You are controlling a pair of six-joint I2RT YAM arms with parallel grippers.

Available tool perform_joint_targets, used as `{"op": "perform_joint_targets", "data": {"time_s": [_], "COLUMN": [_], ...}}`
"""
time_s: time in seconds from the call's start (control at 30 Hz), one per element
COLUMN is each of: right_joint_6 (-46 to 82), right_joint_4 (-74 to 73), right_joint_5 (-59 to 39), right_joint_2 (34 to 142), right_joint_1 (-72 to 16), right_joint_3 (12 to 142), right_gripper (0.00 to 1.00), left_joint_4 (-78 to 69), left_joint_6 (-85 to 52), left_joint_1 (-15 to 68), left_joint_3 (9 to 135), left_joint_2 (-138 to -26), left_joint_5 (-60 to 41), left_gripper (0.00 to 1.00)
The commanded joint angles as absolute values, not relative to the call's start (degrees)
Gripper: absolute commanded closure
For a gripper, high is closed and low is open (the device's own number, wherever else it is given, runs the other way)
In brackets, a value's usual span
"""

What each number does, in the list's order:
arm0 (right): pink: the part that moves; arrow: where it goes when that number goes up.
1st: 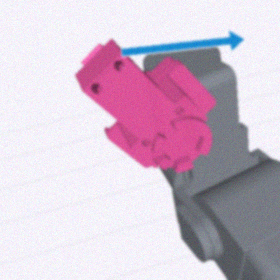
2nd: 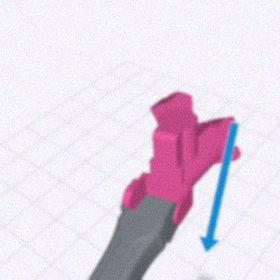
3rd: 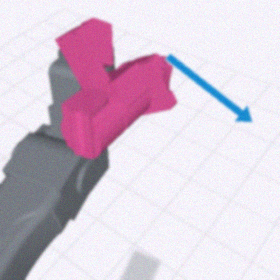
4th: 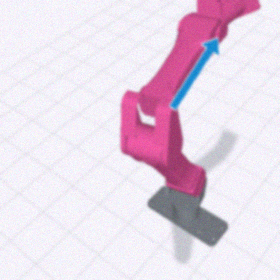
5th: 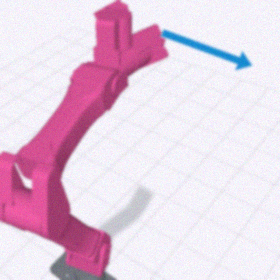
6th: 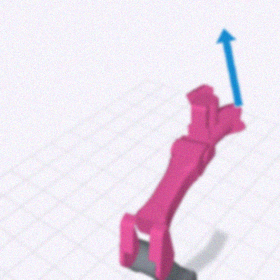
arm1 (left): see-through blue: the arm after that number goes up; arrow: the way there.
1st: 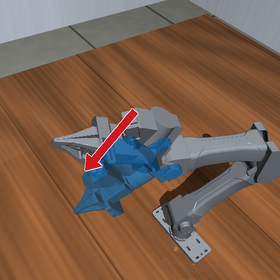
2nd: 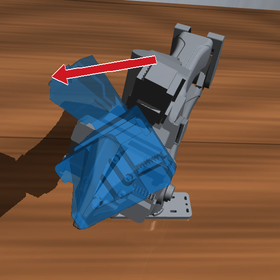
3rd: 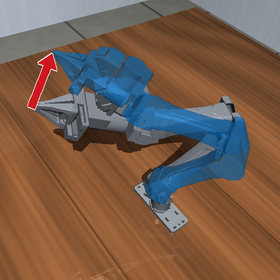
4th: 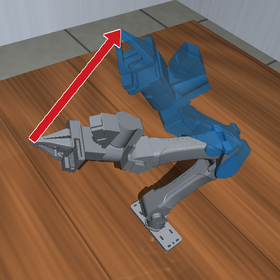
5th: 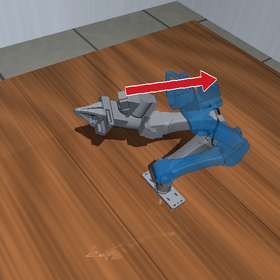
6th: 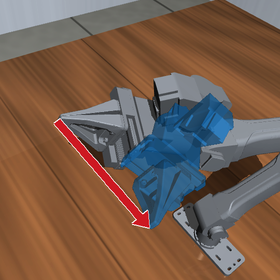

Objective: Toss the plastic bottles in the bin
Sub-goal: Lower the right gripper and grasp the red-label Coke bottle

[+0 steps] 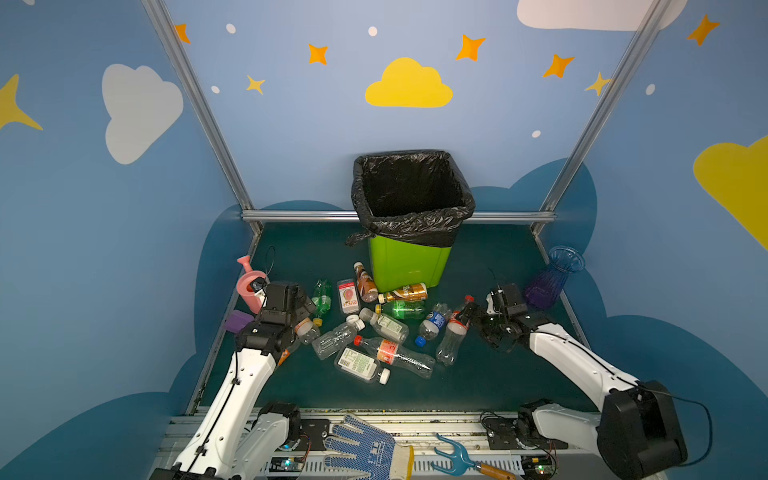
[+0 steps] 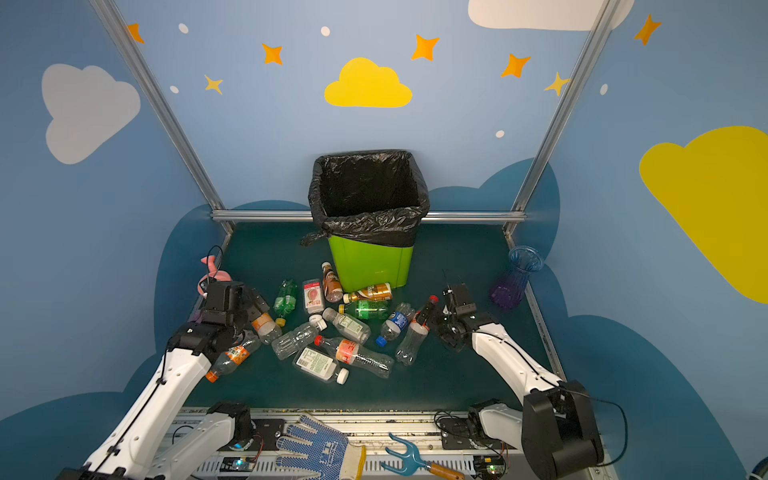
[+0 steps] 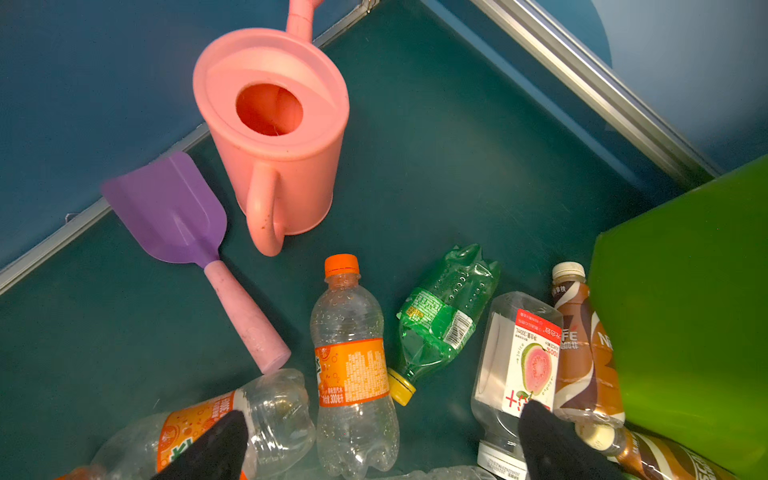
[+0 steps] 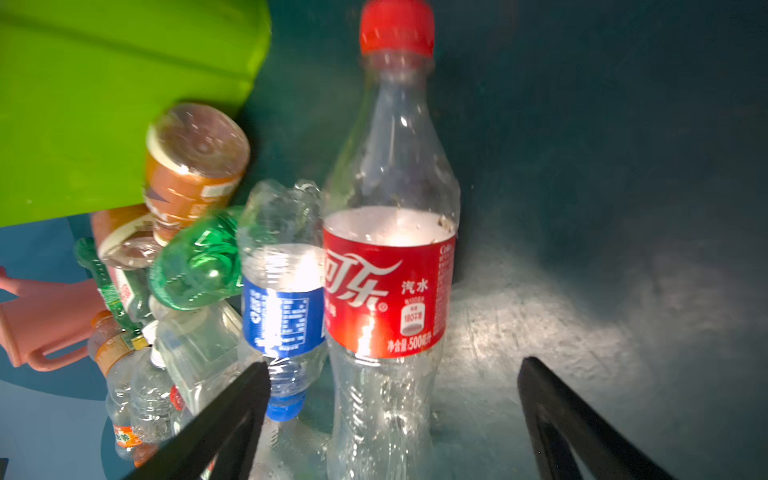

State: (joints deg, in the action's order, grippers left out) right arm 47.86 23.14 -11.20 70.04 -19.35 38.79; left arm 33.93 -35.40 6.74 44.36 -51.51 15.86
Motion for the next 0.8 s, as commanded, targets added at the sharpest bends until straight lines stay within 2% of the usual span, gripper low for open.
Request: {"op": "perform_joint_targets", "data": {"time_s": [0.0,0.6,0.77], "right_joint_6": [49.6,48.1,48.2], "right_joint_4": [20.5,16.3,16.9], "right_joint_5": [-12.4,-14.6,-13.7], "right_joint_2": [72.3,81.3,79.5], "right_joint_1": [-20.2,-20.6,-20.6], "right_joint_3": [37.4,38.2,38.2], "right_gripper": [0.09,0.26,0.42], "left_joint_4": [32.7,32.7,32.5], "left_joint_6": [-35.6,-35.0,-34.9], "left_joint_1": [6.6,6.6,6.6], "left_joint_3": [43.6,43.2,43.0], "left_joint_2": [-50.7,-50.8,-50.8], "left_joint_5": [15.5,15.2,15.2], "left_gripper": [0.00,0.00,0.00]}}
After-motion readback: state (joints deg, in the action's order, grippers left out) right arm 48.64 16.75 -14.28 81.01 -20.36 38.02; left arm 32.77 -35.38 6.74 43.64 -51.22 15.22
